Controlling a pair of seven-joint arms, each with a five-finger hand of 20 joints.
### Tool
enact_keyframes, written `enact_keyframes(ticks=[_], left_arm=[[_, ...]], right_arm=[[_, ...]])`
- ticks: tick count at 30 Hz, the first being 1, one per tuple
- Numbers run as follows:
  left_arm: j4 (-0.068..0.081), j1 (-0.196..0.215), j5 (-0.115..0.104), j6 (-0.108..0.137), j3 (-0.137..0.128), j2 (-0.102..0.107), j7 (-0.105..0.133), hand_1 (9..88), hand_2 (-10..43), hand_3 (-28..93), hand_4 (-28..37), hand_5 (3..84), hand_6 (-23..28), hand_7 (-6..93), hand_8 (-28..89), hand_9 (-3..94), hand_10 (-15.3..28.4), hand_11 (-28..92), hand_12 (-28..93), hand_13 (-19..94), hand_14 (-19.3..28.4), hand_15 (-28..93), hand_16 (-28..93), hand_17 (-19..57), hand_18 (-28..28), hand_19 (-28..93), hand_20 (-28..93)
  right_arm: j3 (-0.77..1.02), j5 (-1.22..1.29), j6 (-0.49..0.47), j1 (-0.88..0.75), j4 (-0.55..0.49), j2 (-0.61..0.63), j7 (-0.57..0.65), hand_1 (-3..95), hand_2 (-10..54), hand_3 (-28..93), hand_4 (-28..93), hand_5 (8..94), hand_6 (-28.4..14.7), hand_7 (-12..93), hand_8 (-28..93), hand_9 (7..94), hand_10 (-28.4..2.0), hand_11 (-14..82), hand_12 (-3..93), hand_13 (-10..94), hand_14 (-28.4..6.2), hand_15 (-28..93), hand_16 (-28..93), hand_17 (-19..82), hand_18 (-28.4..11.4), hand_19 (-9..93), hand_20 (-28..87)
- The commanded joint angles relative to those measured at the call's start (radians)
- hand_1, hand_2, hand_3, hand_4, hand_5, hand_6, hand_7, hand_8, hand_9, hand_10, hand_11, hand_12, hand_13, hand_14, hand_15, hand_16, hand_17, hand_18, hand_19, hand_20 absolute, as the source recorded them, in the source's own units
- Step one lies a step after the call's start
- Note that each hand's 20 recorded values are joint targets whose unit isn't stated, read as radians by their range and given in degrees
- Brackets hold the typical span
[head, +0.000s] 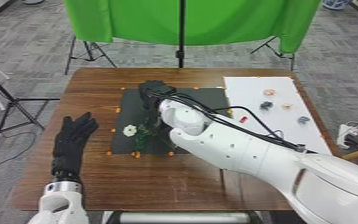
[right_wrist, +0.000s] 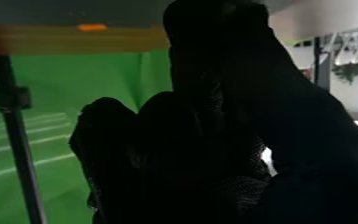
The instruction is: Arrange flowers
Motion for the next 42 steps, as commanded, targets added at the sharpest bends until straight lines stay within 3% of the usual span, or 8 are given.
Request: enact_keyframes(ticks=[1, 6, 12, 22, 27, 33, 37, 42], left_arm=[[0.011, 0.020, -0.002, -0.005, 0.005, -0.010, 0.006, 22.1, 23.1, 52, -28.3, 45.0, 8.3, 7.5, -5, 40.6, 14.9, 19, 11, 29, 17.3, 28, -2, 2.5, 11.8, 11, 16], [0.012, 0.016, -0.001, -0.004, 0.007, -0.012, 0.003, 20.9, 20.8, 54, -28.3, 45.0, 8.5, 7.2, -5, 40.3, 14.9, 19, 11, 29, 17.5, 28, -2, 2.5, 11.8, 11, 16], [0.007, 0.028, -0.001, 0.003, 0.003, -0.015, 0.003, 20.3, 18.2, 57, -28.3, 44.9, 8.6, 7.1, -5, 40.1, 14.7, 19, 12, 29, 17.6, 28, -2, 2.4, 11.8, 11, 16], [-0.001, 0.042, -0.002, 0.008, -0.003, -0.017, 0.001, 19.5, 17.5, 58, -28.3, 44.8, 8.6, 7.1, -5, 40.1, 14.8, 19, 12, 29, 17.7, 29, -2, 2.2, 12.0, 11, 16], [-0.006, 0.054, 0.004, 0.003, -0.009, -0.025, 0.002, 19.5, 17.0, 58, -28.3, 44.8, 8.6, 7.1, -5, 40.1, 14.8, 20, 12, 29, 17.7, 28, -2, 2.2, 12.0, 11, 16], [-0.012, 0.070, 0.002, 0.012, -0.023, -0.031, -0.004, 19.5, 16.5, 59, -28.3, 44.7, 8.5, 7.3, -5, 40.1, 14.7, 20, 12, 29, 17.7, 29, -2, 2.2, 12.0, 11, 16], [-0.016, 0.082, 0.004, 0.016, -0.026, -0.033, -0.002, 19.4, 16.0, 60, -28.3, 44.8, 8.6, 7.2, -5, 40.3, 14.8, 20, 12, 29, 17.8, 29, -2, 2.2, 12.0, 11, 16], [-0.018, 0.090, 0.005, 0.012, -0.017, -0.042, -0.002, 19.6, 15.5, 60, -28.3, 44.8, 8.6, 7.2, -5, 40.3, 14.8, 20, 12, 29, 17.8, 29, -2, 2.1, 12.0, 11, 16]], right_arm=[[0.013, 0.001, -0.043, -0.002, -0.013, 0.009, 0.010, 52.3, -9.5, 58, -16, 71.8, 1.9, 19, 6, 83.8, -10.9, 17.8, 35.6, 89, -2.3, 65, 35, 65, -11.7, 93, 64], [0.017, -0.003, -0.056, -0.005, -0.020, 0.012, 0.007, 45.5, -9.5, 64, -19, 69.2, 2.4, 19, 1, 81.5, -12.0, 24.3, 26.5, 89, -2.4, 64, 35, 65, -12.0, 93, 63], [0.028, 0.028, -0.089, -0.002, -0.048, 0.028, 0.015, 40.2, -9.5, 67, -19, 67.5, 2.7, 18, -10, 81.4, -12.6, 25.2, 24.8, 89, -2.6, 64, 35, 65, -12.0, 93, 62], [0.067, 0.098, 0.010, 0.043, -0.164, 0.092, 0.024, 34.9, -9.5, 65, -18, 65.4, 2.1, 16, -10, 83.5, -13.1, 26.3, 25.1, 90, -2.7, 61, 35, 66, -12.4, 93, 60], [0.145, 0.090, -0.011, 0.033, -0.401, 0.298, 0.033, 34.4, -9.5, 65, -18, 65.6, 1.8, 16, -10, 83.5, -13.4, 26.3, 25.1, 91, -3.0, 60, 35, 65, -12.8, 93, 60], [0.401, 0.073, -0.063, -0.155, -0.653, 0.655, 0.093, 34.3, -9.5, 65, -16, 66.7, 0.9, 15, -9, 78.7, -13.9, 23.2, 24.5, 87, -4.9, 59, 36, 61, -14.4, 93, 59], [0.587, 0.060, -0.111, -0.333, -0.659, 0.777, 0.171, 34.2, -9.5, 65, -15, 65.1, 0.1, 14, -9, 73.6, -15.1, 21.0, 24.4, 82, -6.7, 61, 36, 58, -15.3, 93, 59], [0.736, 0.031, -0.148, -0.500, -0.595, 0.804, 0.246, 34.1, -9.5, 65, -15, 63.8, -0.4, 14, -8, 70.7, -15.9, 20.6, 25.1, 81, -7.5, 62, 36, 57, -15.7, 93, 59]])
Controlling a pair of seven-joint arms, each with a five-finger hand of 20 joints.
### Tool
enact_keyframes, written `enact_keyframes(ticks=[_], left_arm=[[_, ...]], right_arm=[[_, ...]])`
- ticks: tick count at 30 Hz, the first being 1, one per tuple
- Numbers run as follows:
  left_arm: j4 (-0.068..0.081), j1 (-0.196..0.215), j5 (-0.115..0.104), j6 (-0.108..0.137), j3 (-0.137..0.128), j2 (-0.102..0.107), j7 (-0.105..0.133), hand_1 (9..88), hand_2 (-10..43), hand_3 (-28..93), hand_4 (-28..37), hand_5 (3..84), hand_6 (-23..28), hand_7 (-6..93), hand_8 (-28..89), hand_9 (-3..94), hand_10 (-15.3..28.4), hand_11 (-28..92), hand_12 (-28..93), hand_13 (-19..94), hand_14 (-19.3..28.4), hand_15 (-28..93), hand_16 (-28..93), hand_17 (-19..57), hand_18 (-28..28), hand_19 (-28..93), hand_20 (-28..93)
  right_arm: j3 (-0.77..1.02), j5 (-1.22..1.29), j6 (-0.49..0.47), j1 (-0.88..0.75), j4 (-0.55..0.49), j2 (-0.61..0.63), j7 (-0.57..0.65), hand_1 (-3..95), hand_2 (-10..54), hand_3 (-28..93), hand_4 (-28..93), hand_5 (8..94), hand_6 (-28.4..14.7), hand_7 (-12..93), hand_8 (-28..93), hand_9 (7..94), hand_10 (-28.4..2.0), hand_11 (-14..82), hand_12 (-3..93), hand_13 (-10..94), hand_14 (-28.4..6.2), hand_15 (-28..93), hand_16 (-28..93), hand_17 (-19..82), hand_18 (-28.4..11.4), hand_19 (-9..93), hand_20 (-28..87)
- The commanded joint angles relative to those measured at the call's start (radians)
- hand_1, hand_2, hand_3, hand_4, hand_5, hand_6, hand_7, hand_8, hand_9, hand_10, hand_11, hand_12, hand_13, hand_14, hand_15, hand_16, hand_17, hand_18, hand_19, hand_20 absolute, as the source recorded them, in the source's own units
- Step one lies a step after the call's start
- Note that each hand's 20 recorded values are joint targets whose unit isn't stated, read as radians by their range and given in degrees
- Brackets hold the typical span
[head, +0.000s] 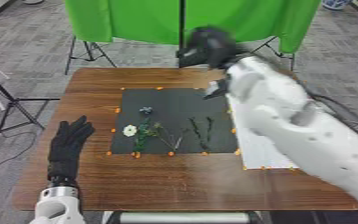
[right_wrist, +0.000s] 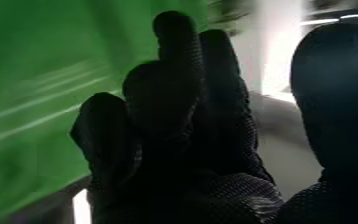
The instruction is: Arrange flowers
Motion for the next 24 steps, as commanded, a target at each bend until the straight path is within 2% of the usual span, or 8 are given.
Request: enact_keyframes(ticks=[1, 5, 10, 24], left_arm=[[0.003, 0.042, 0.004, 0.007, 0.013, -0.023, -0.006, 19.6, 15.4, 60, -28.3, 44.8, 8.6, 7.2, -5, 40.3, 14.8, 20, 12, 29, 17.8, 29, -2, 2.1, 12.0, 11, 16], [0.007, 0.033, 0.014, 0.000, 0.017, -0.020, -0.011, 19.9, 15.2, 60, -28.3, 44.8, 8.6, 7.3, -5, 40.3, 14.8, 20, 12, 29, 17.9, 29, -2, 2.1, 12.0, 11, 17], [0.009, 0.028, 0.016, -0.002, 0.020, -0.022, -0.016, 20.0, 14.9, 60, -28.3, 44.7, 8.5, 7.2, -5, 40.3, 14.9, 20, 12, 29, 17.8, 29, -2, 2.0, 12.1, 11, 17], [0.007, 0.035, 0.019, -0.007, 0.019, -0.024, -0.024, 20.2, 14.2, 60, -28.3, 44.5, 8.3, 7.6, -5, 40.5, 14.9, 20, 13, 29, 17.9, 30, -2, 2.0, 12.1, 11, 16]], right_arm=[[0.229, -0.065, -0.030, -0.300, 0.179, 0.263, 0.139, 34.1, -9.5, 65, -15, 63.5, -0.3, 13, -8, 70.6, -15.9, 20.7, 25.2, 81, -7.6, 63, 35, 57, -15.7, 93, 59], [0.261, -0.078, -0.026, -0.350, 0.235, 0.251, 0.161, 34.1, -9.5, 65, -14, 62.9, -0.2, 14, -8, 70.1, -16.0, 21.1, 25.7, 80, -7.7, 63, 35, 57, -15.8, 93, 59], [0.279, -0.111, -0.006, -0.389, 0.274, 0.246, 0.172, 33.9, -9.5, 65, -14, 62.2, -0.1, 14, -8, 69.8, -16.0, 21.4, 26.0, 80, -7.8, 64, 35, 56, -15.9, 93, 59], [0.327, -0.154, -0.025, -0.486, 0.319, 0.234, 0.201, 32.9, -9.5, 65, -15, 61.7, 0.1, 14, -8, 69.1, -16.0, 22.2, 26.2, 80, -8.0, 65, 35, 57, -16.1, 93, 59]])
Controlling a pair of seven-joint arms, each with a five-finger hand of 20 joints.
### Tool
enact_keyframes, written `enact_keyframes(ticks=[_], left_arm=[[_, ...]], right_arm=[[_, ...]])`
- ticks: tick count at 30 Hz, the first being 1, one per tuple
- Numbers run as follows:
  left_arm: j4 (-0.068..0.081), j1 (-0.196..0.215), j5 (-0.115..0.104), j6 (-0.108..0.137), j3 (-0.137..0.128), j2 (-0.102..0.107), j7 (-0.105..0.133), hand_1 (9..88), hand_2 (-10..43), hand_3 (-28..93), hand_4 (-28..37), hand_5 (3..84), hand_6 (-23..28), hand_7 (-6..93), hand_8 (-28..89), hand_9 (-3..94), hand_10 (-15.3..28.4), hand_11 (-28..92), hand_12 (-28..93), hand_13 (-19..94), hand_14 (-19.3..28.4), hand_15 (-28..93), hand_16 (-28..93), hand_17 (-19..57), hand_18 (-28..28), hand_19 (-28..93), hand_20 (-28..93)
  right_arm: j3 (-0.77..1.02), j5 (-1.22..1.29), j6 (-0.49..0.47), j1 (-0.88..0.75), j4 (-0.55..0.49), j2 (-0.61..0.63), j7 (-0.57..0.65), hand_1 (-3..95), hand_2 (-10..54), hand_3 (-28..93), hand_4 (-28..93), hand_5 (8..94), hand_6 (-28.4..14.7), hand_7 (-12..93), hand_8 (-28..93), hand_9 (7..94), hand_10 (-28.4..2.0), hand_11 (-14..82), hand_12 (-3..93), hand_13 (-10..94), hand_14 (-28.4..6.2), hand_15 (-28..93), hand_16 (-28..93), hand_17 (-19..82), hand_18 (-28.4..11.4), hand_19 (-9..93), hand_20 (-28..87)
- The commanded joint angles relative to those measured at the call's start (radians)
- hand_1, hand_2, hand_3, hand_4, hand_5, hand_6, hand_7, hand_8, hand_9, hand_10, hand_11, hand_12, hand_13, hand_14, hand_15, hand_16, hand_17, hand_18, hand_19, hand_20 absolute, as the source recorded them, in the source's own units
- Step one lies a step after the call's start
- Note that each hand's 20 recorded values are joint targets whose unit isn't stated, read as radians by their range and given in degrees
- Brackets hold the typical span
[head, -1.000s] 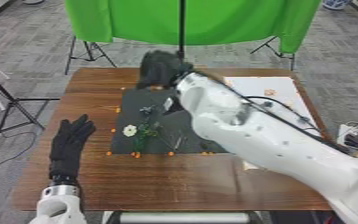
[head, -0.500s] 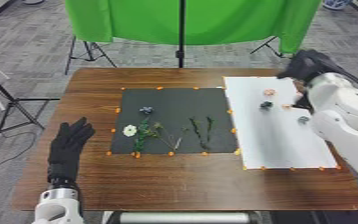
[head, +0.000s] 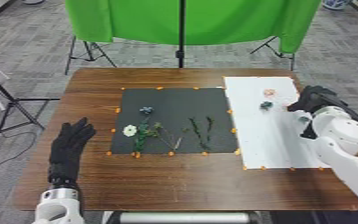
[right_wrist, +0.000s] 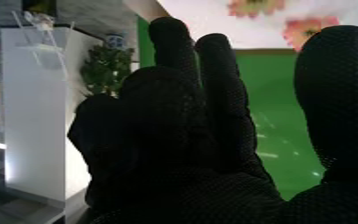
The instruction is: Arrange flowers
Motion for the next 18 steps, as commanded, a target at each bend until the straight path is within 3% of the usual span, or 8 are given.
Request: enact_keyframes(ticks=[1, 9, 12, 15, 18], left_arm=[[0.016, 0.024, 0.005, -0.006, 0.018, -0.017, -0.015, 20.1, 14.2, 60, -28.3, 44.5, 8.2, 7.6, -5, 40.5, 14.9, 20, 13, 29, 17.9, 30, -2, 2.0, 12.1, 11, 16], [0.014, 0.029, 0.003, -0.010, 0.015, -0.015, -0.015, 20.1, 14.0, 60, -28.3, 44.4, 8.3, 7.6, -5, 40.5, 15.0, 20, 13, 29, 18.0, 30, -2, 2.0, 12.1, 11, 16], [0.014, 0.028, 0.003, -0.009, 0.015, -0.015, -0.013, 20.1, 13.9, 60, -28.3, 44.3, 8.2, 7.6, -5, 40.5, 15.0, 20, 13, 29, 18.0, 30, -2, 2.0, 12.1, 11, 16], [0.014, 0.028, 0.005, -0.010, 0.017, -0.017, -0.016, 20.0, 13.6, 61, -28.3, 44.1, 8.1, 7.6, -5, 40.4, 15.0, 20, 13, 29, 18.0, 29, -2, 1.9, 12.1, 11, 16], [0.013, 0.030, 0.005, -0.010, 0.016, -0.020, -0.014, 20.0, 13.4, 61, -28.3, 44.1, 8.0, 7.6, -5, 40.5, 14.9, 20, 13, 29, 18.1, 29, -2, 1.9, 12.1, 11, 16]], right_arm=[[0.034, -0.047, -0.009, -0.062, 0.019, -0.001, 0.030, 33.0, -9.5, 65, -15, 61.6, 0.1, 14, -8, 69.0, -16.0, 22.3, 26.2, 80, -8.0, 65, 35, 57, -16.1, 93, 59], [0.082, -0.040, -0.056, -0.139, -0.024, -0.007, 0.054, 33.3, -9.5, 65, -15, 61.6, 0.2, 14, -8, 69.1, -16.0, 22.4, 26.1, 80, -8.0, 65, 35, 57, -16.1, 93, 59], [0.070, -0.033, -0.025, -0.149, -0.025, -0.015, 0.038, 35.9, -9.5, 66, -15, 61.7, 0.4, 15, -8, 69.8, -15.8, 23.2, 26.1, 80, -7.5, 67, 35, 58, -15.3, 93, 60], [0.036, -0.055, 0.119, -0.156, 0.005, -0.019, -0.001, 42.5, -9.5, 67, -17, 65.1, 1.1, 18, -9, 74.7, -13.4, 25.5, 27.3, 82, -5.8, 67, 35, 61, -13.5, 93, 62], [0.002, -0.090, 0.233, -0.141, 0.024, -0.017, -0.020, 54.6, -9.5, 56, -16, 72.9, 1.1, 19, 7, 85.2, -9.3, 15.9, 40.0, 86, -4.1, 67, 34, 64, -12.7, 93, 64]])
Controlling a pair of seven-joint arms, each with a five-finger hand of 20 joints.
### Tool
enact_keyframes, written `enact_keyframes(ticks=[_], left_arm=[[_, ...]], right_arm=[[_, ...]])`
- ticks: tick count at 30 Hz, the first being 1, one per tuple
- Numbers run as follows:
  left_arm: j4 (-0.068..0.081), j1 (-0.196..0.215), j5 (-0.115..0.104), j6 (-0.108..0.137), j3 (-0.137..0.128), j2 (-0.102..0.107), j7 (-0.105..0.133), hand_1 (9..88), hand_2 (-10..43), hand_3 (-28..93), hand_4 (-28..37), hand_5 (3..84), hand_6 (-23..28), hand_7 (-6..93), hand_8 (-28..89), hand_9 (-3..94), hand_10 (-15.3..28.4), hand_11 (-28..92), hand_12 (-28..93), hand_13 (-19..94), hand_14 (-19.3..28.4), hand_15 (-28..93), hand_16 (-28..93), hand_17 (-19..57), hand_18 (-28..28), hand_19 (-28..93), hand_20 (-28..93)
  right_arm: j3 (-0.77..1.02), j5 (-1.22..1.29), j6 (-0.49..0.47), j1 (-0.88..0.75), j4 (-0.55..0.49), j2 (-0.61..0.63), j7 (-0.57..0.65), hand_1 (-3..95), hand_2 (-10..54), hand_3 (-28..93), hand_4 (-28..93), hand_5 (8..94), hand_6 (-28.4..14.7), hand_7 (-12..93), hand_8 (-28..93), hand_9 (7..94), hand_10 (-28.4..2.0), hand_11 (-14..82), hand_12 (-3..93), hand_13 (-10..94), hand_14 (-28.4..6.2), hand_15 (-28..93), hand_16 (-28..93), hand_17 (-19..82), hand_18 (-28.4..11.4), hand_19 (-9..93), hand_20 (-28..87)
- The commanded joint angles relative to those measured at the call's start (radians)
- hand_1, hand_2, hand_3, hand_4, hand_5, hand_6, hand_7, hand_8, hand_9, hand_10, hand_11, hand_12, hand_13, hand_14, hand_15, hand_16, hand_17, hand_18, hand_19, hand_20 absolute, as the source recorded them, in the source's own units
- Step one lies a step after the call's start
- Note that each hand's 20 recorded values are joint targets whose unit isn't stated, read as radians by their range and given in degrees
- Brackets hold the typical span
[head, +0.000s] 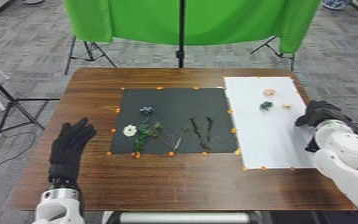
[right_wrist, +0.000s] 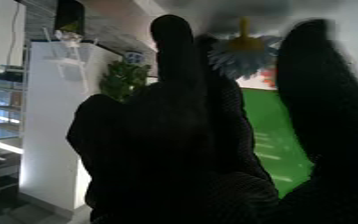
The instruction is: Arrange flowers
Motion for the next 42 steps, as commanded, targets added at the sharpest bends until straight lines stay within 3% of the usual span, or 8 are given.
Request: enact_keyframes(ticks=[1, 9, 15, 19, 25, 29, 34, 42], left_arm=[[0.014, 0.030, 0.003, -0.008, 0.016, -0.019, -0.008, 20.1, 13.3, 61, -28.3, 44.0, 8.0, 7.7, -5, 40.5, 14.9, 20, 13, 29, 18.2, 29, -2, 1.9, 12.1, 11, 16], [0.011, 0.038, -0.001, -0.004, 0.011, -0.016, -0.009, 20.4, 12.9, 62, -28.3, 44.0, 7.9, 7.9, -5, 40.5, 14.9, 20, 13, 29, 18.1, 29, -2, 1.8, 12.2, 11, 16], [0.013, 0.036, -0.009, -0.003, 0.018, -0.018, 0.002, 20.2, 14.1, 58, -28.3, 44.1, 7.9, 7.9, -5, 40.5, 15.0, 20, 13, 29, 18.1, 30, -2, 1.9, 12.2, 11, 16], [0.014, 0.029, -0.015, -0.002, 0.021, -0.014, -0.002, 20.0, 14.8, 57, -28.3, 44.2, 7.9, 7.7, -5, 40.5, 15.1, 20, 12, 29, 18.2, 29, -2, 1.9, 12.3, 11, 16], [0.022, 0.010, -0.011, -0.007, 0.031, -0.012, -0.001, 20.3, 17.7, 54, -28.3, 44.2, 7.8, 7.8, -5, 40.6, 15.1, 20, 12, 29, 18.2, 29, -2, 2.0, 12.3, 11, 16], [0.027, 0.001, -0.012, -0.011, 0.032, -0.011, -0.007, 19.5, 17.8, 55, -28.3, 44.2, 7.7, 7.9, -5, 40.6, 15.2, 20, 12, 29, 18.2, 30, -2, 1.9, 12.3, 12, 16], [0.011, 0.034, -0.019, -0.007, 0.031, 0.000, 0.010, 18.8, 16.8, 57, -28.3, 44.2, 7.7, 7.9, -5, 40.7, 15.1, 20, 13, 29, 18.3, 30, -2, 2.0, 12.3, 11, 16], [0.030, 0.002, -0.014, -0.018, 0.036, 0.000, -0.014, 18.9, 15.9, 58, -28.3, 44.3, 7.8, 7.7, -5, 40.7, 15.1, 20, 12, 29, 18.3, 30, -2, 2.0, 12.2, 11, 16]], right_arm=[[-0.077, -0.071, 0.249, -0.004, 0.039, -0.006, -0.055, 56.8, -9.5, 56, -16, 75.8, 1.0, 21, 9, 88.1, -8.7, 14.1, 42.1, 87, -3.6, 66, 34, 65, -12.4, 93, 64], [-0.067, -0.055, 0.283, 0.092, -0.146, 0.015, -0.075, 60.0, -9.5, 57, -17, 80.6, 0.8, 22, 11, 92.2, -8.2, 13.5, 42.8, 90, -2.6, 65, 35, 67, -11.9, 93, 65], [-0.353, 0.052, 0.306, 0.351, -0.250, -0.051, -0.214, 59.6, -9.5, 58, -16, 80.8, 0.7, 22, 11, 92.4, -8.0, 13.3, 43.4, 90, -2.3, 65, 35, 67, -11.7, 93, 65], [-0.596, 0.108, 0.268, 0.565, -0.198, -0.193, -0.317, 59.3, -9.5, 58, -16, 80.8, 0.6, 22, 11, 92.3, -8.0, 13.6, 43.6, 90, -2.3, 65, 35, 67, -11.6, 93, 65], [-0.783, 0.132, 0.192, 0.691, -0.153, -0.355, -0.385, 59.2, -9.5, 58, -16, 80.2, 0.8, 23, 12, 91.9, -8.1, 14.1, 43.8, 89, -2.3, 65, 36, 66, -11.7, 93, 65], [-0.835, 0.123, 0.149, 0.716, -0.095, -0.420, -0.399, 59.0, -9.5, 58, -16, 79.8, 1.0, 23, 12, 91.6, -8.2, 14.5, 43.8, 89, -2.3, 65, 36, 66, -11.7, 93, 65], [-0.892, 0.099, 0.139, 0.718, -0.083, -0.437, -0.361, 58.7, -9.5, 58, -16, 79.3, 0.9, 23, 11, 90.8, -8.2, 14.9, 44.2, 89, -2.5, 65, 36, 65, -11.7, 93, 65], [-0.904, 0.061, 0.136, 0.703, 0.017, -0.472, -0.373, 58.0, -9.5, 59, -17, 77.9, 1.5, 25, 10, 88.6, -8.3, 11.5, 46.2, 88, -2.7, 66, 36, 65, -11.5, 93, 65]])
